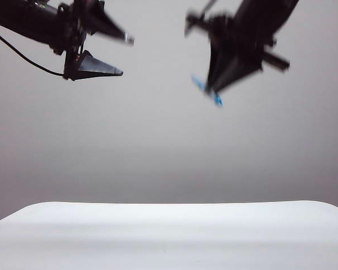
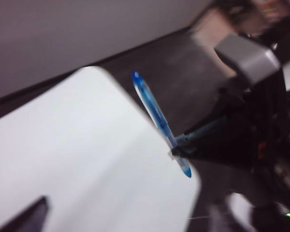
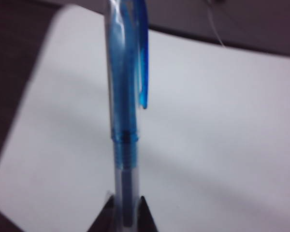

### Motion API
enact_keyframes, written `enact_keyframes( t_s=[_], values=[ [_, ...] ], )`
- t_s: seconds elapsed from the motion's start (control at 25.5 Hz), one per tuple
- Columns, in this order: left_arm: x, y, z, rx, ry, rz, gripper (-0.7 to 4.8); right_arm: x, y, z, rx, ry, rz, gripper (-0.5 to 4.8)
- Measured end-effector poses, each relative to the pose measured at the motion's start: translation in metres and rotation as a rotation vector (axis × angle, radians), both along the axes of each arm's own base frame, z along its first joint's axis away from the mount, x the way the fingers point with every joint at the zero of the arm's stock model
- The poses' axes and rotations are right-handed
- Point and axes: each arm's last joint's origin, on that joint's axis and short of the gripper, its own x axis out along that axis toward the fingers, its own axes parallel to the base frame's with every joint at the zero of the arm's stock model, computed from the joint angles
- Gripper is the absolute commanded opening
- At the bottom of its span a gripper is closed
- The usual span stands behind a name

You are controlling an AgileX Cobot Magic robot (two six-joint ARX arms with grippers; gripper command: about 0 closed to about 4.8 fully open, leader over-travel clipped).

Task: Pick up the pen and remove the cap.

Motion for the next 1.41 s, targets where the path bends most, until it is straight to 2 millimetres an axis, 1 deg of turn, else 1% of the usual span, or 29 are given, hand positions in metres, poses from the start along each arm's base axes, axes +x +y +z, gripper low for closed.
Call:
enact_keyframes(
  t_s=[0.16,0.27,0.39,0.55,0.63,0.79,0.86,0.94,1.06,1.14,1.18,1.26,1.41],
  values=[
    [0.001,-0.002,0.005,-0.053,-0.007,-0.04,4.35,-0.022,-0.008,0.037,0.1,-0.125,0.041,-0.01],
    [0.002,-0.012,0.011,-0.091,-0.007,-0.049,4.35,-0.032,-0.013,0.054,0.146,-0.207,0.054,-0.02],
    [0.003,-0.025,0.022,-0.144,-0.016,-0.046,4.35,-0.033,-0.013,0.064,0.174,-0.276,0.058,-0.01],
    [0.001,-0.047,0.037,-0.21,-0.077,-0.022,4.35,-0.026,-0.012,0.058,0.123,-0.301,0.014,-0.01],
    [-0.006,-0.071,0.044,-0.233,-0.137,0.005,4.34,-0.024,-0.011,0.055,0.098,-0.301,0.004,-0.01],
    [-0.014,-0.09,0.045,-0.235,-0.176,0.012,4.34,-0.023,-0.011,0.054,0.094,-0.303,0.004,-0.02],
    [-0.017,-0.098,0.045,-0.221,-0.198,0.06,4.32,-0.023,-0.01,0.054,0.095,-0.302,0.006,-0.01],
    [-0.018,-0.102,0.045,-0.212,-0.222,0.087,4.31,-0.024,-0.01,0.054,0.104,-0.294,0.023,-0.01],
    [-0.018,-0.102,0.045,-0.205,-0.231,0.109,4.25,-0.029,-0.004,0.052,0.109,-0.264,0.07,-0.01],
    [-0.018,-0.102,0.045,-0.204,-0.237,0.095,3.82,-0.031,-0.001,0.052,0.127,-0.249,0.107,-0.01],
    [-0.018,-0.102,0.045,-0.204,-0.244,0.077,3.66,-0.032,0.0,0.052,0.141,-0.24,0.133,-0.01],
    [-0.019,-0.1,0.045,-0.206,-0.262,0.0,3.63,-0.035,0.002,0.051,0.155,-0.226,0.169,-0.01],
    [-0.015,-0.085,0.043,-0.208,-0.271,-0.125,3.63,-0.04,-0.001,0.052,0.133,-0.218,0.197,-0.01]
  ],
)
